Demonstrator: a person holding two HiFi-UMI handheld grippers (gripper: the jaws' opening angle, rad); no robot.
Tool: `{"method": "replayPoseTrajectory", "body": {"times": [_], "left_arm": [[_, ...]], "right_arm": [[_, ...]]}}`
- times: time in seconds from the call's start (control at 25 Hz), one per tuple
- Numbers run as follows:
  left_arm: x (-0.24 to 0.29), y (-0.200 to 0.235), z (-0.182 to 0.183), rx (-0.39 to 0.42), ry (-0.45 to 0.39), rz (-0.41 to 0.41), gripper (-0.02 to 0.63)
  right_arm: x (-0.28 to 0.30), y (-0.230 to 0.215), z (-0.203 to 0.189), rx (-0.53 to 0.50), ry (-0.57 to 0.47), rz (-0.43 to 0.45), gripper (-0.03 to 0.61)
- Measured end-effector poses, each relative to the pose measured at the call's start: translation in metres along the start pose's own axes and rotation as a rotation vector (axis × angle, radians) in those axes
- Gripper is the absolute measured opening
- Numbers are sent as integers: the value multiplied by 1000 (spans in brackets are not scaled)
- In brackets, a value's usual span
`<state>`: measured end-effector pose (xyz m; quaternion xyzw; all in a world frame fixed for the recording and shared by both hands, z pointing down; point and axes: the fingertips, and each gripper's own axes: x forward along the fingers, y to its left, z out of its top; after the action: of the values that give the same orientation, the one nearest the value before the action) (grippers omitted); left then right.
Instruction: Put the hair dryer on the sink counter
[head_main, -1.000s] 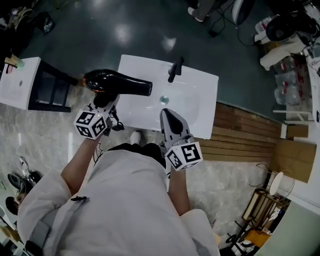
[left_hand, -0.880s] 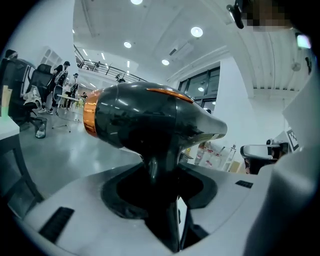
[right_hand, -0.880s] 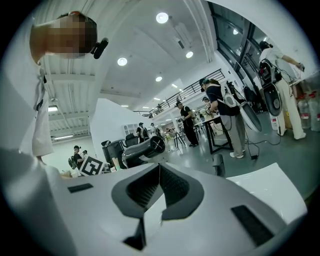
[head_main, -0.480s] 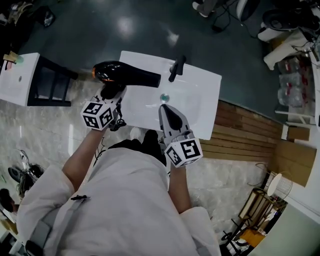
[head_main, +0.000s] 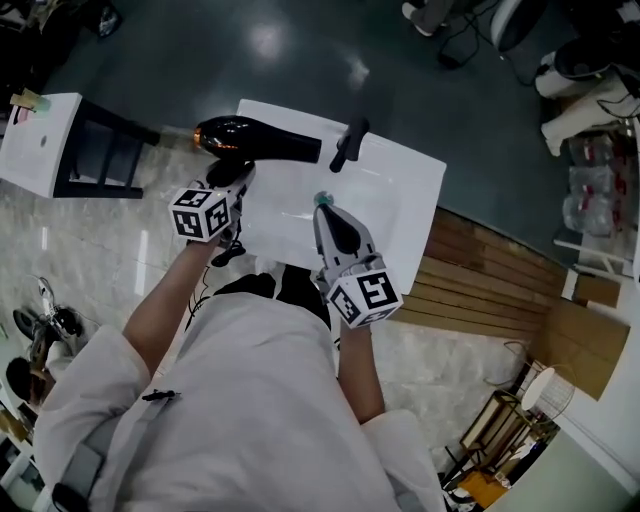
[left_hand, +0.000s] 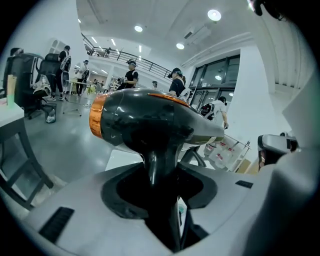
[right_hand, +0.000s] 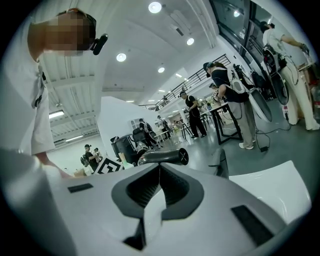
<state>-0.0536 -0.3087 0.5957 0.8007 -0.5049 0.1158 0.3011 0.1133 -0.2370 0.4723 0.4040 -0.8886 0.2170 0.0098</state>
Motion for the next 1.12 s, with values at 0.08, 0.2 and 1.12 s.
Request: {"method": "replayPoseTrajectory", "body": {"times": [0.08, 0.2, 1.12], "left_arm": [[11, 3, -4, -9, 21, 20, 170], [26, 5, -11, -18, 52, 40, 170], [108, 38, -63, -76, 244, 125, 170]], "right_arm": [[3, -7, -2, 2, 17, 14, 8], [7, -18, -4, 7, 34, 27, 8], [21, -59, -23, 49, 120, 53, 8]]}}
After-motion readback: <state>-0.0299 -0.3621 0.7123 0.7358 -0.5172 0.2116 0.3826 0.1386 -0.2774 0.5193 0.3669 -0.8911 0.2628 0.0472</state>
